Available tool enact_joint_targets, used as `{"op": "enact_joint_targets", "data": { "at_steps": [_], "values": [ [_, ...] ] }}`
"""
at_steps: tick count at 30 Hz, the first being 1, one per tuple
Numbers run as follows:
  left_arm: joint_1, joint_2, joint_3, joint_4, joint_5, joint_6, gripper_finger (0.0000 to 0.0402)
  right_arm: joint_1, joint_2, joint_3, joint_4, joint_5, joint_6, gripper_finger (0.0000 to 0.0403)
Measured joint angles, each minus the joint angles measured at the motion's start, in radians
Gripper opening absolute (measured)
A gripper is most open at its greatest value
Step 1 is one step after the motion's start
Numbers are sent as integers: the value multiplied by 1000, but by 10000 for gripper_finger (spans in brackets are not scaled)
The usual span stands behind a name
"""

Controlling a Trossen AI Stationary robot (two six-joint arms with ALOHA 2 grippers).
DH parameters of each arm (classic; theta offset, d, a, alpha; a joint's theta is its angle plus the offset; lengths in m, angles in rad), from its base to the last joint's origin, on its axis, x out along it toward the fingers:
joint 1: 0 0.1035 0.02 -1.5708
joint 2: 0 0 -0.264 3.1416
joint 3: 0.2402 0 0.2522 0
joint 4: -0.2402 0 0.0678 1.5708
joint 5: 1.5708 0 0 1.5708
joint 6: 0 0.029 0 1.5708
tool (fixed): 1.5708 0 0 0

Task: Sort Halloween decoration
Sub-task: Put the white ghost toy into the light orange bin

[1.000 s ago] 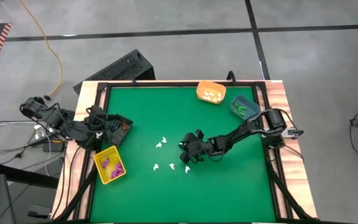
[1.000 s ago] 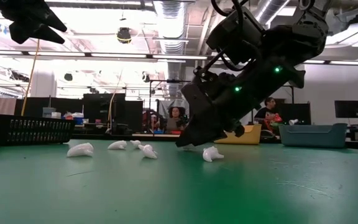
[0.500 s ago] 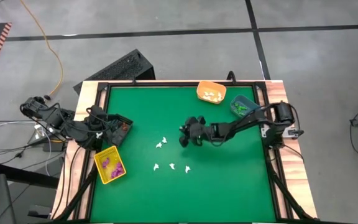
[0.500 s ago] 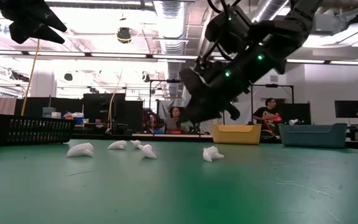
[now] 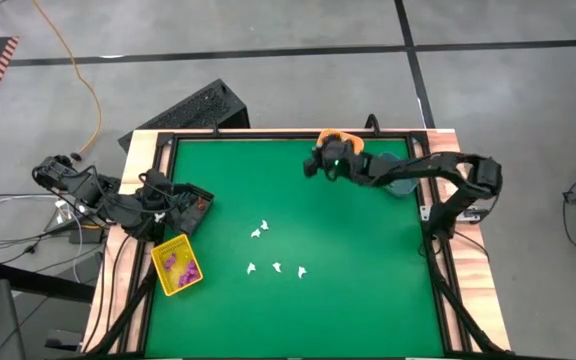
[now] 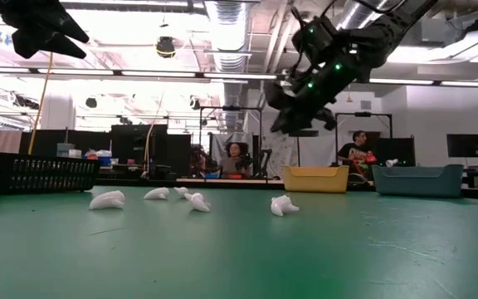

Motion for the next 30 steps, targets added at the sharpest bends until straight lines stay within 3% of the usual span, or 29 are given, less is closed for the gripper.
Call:
{"op": "enact_joint_targets", "data": {
  "at_steps": [14,23,30],
  "values": [
    [0,0,0,-15,-24,-15,199,-259,6,1,-218,-29,151,56],
    [0,0,0,-16,-26,-17,199,-317,10,1,-219,-117,150,60],
    [0,0,0,-16,-29,-15,199,-317,10,1,-220,-118,142,102]
  ]
}}
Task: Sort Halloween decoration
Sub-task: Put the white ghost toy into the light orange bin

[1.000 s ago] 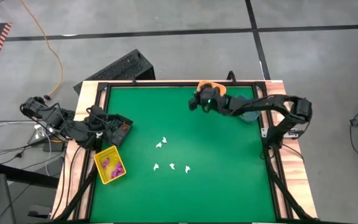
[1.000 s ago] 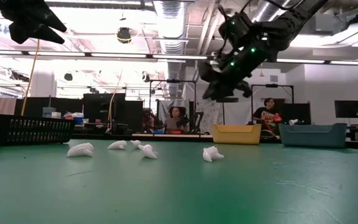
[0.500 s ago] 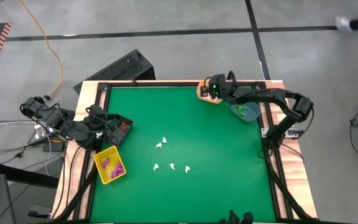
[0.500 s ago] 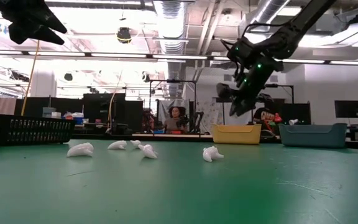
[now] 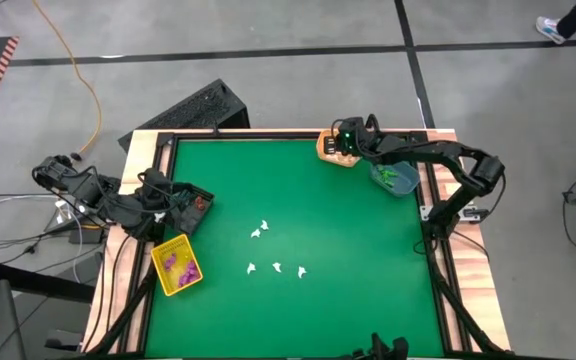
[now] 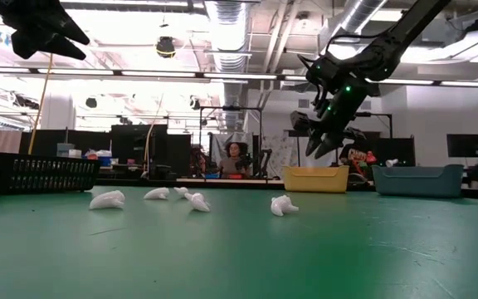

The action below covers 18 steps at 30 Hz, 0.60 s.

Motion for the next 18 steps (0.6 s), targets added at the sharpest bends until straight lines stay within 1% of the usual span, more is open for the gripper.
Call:
{"op": "enact_joint_targets", "data": {
  "at_steps": [5,7,10,14,18],
  "values": [
    [0,0,0,0,-2,0,199,-1,0,0,1,-1,0,132],
    [0,0,0,0,-2,0,199,-1,0,0,9,-24,0,140],
    [0,0,0,0,-2,0,199,10,0,0,64,-98,-8,145],
    [0,0,0,0,-2,0,199,59,0,0,186,-214,-74,143],
    [0,0,0,0,-2,0,199,148,0,0,280,-255,-112,138]
  ]
}}
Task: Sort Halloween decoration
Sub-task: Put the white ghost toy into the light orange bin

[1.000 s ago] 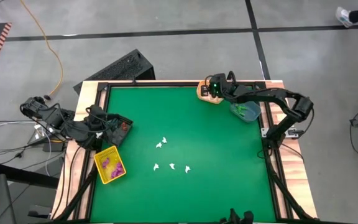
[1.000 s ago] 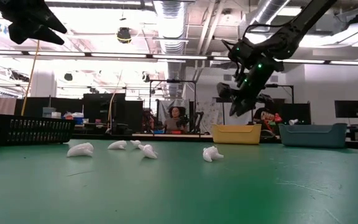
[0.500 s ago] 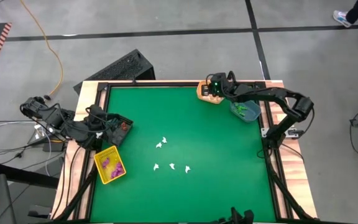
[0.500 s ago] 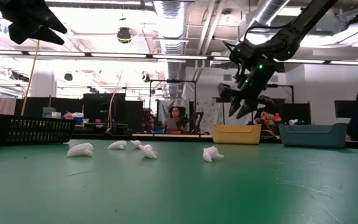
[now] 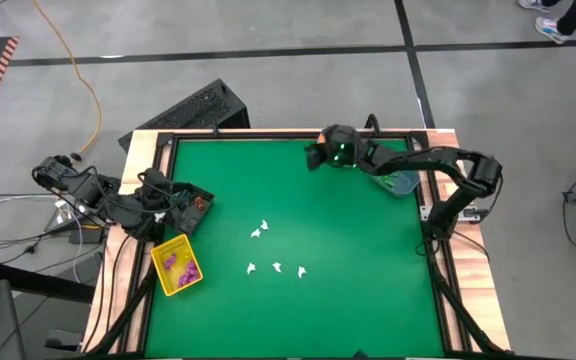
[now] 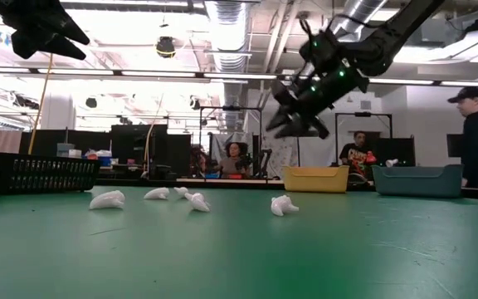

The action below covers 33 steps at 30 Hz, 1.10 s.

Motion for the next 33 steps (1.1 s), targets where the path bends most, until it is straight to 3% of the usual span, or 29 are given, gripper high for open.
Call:
{"op": "enact_joint_targets", "data": {
  "at_steps": [7,16,20,28,33],
  "values": [
    [0,0,0,1,0,-1,199,235,0,0,50,30,-174,138],
    [0,0,0,1,-1,-2,199,512,0,0,59,363,-169,138],
    [0,0,0,1,-1,-2,199,594,0,0,62,401,-169,138],
    [0,0,0,1,0,-14,199,800,3,1,-51,400,-57,138],
    [0,0,0,0,-1,-11,199,899,83,1,-31,490,56,138]
  ]
}}
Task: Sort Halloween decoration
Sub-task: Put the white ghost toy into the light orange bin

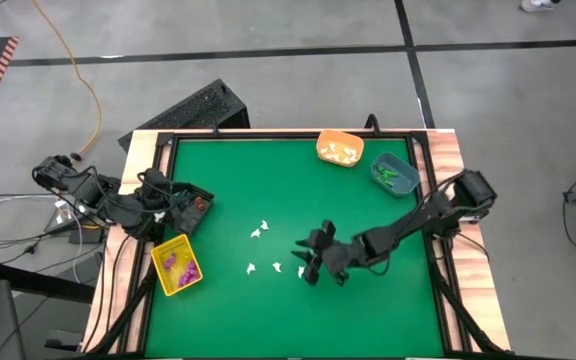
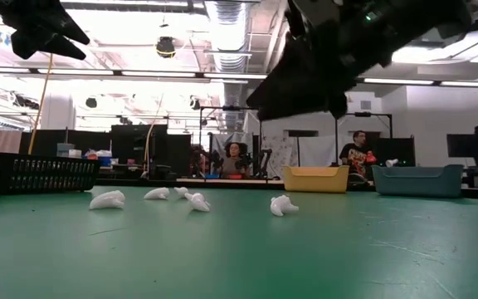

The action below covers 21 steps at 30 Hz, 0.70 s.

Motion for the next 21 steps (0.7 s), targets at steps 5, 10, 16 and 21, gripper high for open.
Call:
{"op": "enact_joint_targets", "data": {
  "at_steps": [5,10,16,21],
  "values": [
    [0,0,0,-5,0,-1,199,62,141,0,100,36,127,134],
    [0,0,0,-17,1,-16,199,103,265,2,162,45,263,129],
    [0,0,0,-17,1,-26,199,146,375,7,172,101,389,127],
    [0,0,0,-17,1,-26,199,169,436,13,156,105,406,127]
  ]
}}
